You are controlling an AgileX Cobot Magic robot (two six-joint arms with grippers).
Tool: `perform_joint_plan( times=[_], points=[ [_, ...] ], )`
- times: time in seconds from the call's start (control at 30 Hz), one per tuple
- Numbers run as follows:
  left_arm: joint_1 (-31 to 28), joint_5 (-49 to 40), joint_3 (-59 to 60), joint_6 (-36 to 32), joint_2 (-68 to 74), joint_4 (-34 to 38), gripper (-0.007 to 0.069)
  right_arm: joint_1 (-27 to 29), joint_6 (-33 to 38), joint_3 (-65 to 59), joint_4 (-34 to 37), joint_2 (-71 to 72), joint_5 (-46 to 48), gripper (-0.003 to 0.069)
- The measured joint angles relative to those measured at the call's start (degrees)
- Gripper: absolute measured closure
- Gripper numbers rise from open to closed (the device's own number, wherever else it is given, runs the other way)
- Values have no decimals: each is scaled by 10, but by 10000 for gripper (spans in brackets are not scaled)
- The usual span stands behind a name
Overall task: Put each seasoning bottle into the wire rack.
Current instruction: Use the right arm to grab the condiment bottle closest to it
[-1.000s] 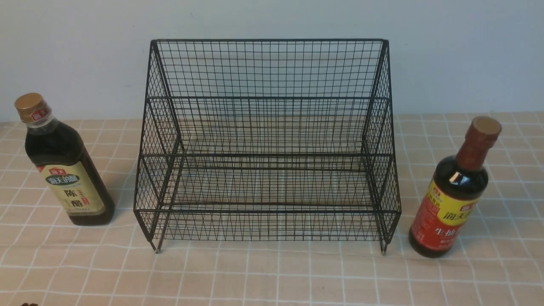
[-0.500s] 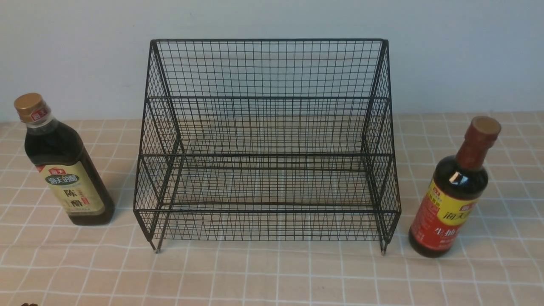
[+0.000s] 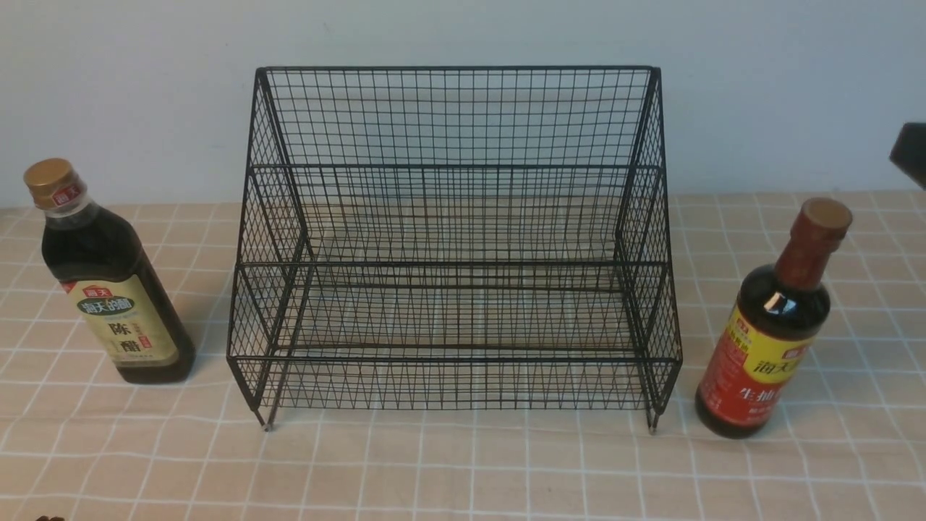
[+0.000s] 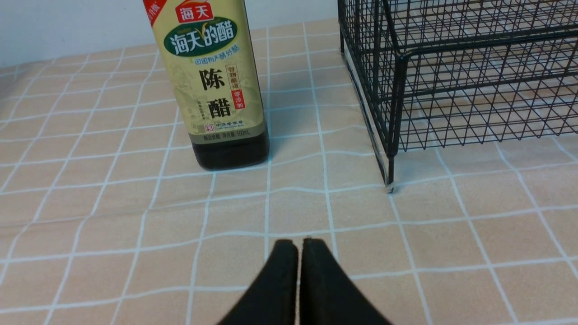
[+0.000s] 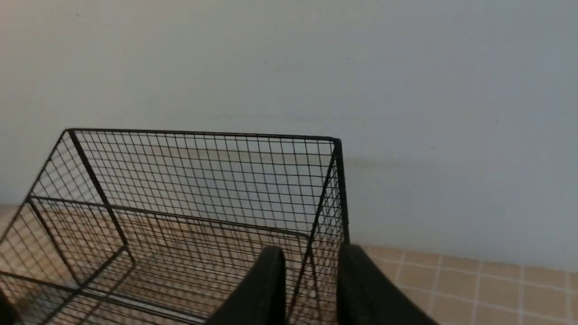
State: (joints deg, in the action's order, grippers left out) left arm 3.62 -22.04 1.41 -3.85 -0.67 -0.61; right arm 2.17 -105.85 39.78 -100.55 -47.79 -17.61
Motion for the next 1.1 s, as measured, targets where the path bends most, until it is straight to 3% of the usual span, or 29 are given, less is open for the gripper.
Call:
perform_joint_plan(
  times=[0.07, 0.13, 0.23, 0.3, 0.37, 0.43, 0.47, 0.5, 0.6, 0.63, 0.7, 0.77, 0.9, 1.03, 1.1],
  points=[
    [0, 0, 0, 0, 0, 0, 631, 0, 103, 0, -1, 0, 48, 505],
    [0, 0, 0, 0, 0, 0, 631, 0, 248, 0, 0, 0, 122, 517],
    [0, 0, 0, 0, 0, 0, 631, 0, 480, 0, 21, 0, 314, 552],
    [0, 0, 0, 0, 0, 0, 631, 0, 529, 1, 54, -1, 387, 566],
    [0, 0, 0, 0, 0, 0, 631, 0, 549, 9, 186, -1, 506, 589],
    [0, 0, 0, 0, 0, 0, 631, 0, 541, 17, 297, -1, 561, 601],
    [0, 0, 0, 0, 0, 0, 631, 0, 552, 18, 443, 1, 594, 614],
    [0, 0, 0, 0, 0, 0, 631, -1, 577, 18, 501, 1, 600, 618],
    [0, 0, 0, 0, 0, 0, 631, -15, 734, 20, 745, 0, 601, 624],
    [0, 0, 0, 0, 0, 0, 631, -24, 819, 25, 851, 0, 602, 625],
    [0, 0, 0, 0, 0, 0, 631, -34, 898, 35, 946, 3, 601, 625],
    [0, 0, 0, 0, 0, 0, 631, -52, 1045, 63, 1121, 17, 583, 625],
    [0, 0, 0, 0, 0, 0, 631, -67, 1165, 84, 1245, 27, 530, 625],
    [0, 0, 0, 0, 0, 0, 631, -68, 1225, 84, 1283, 15, 522, 613],
    [0, 0, 0, 0, 0, 0, 631, -68, 1263, 84, 1317, -17, 521, 554]
  ],
)
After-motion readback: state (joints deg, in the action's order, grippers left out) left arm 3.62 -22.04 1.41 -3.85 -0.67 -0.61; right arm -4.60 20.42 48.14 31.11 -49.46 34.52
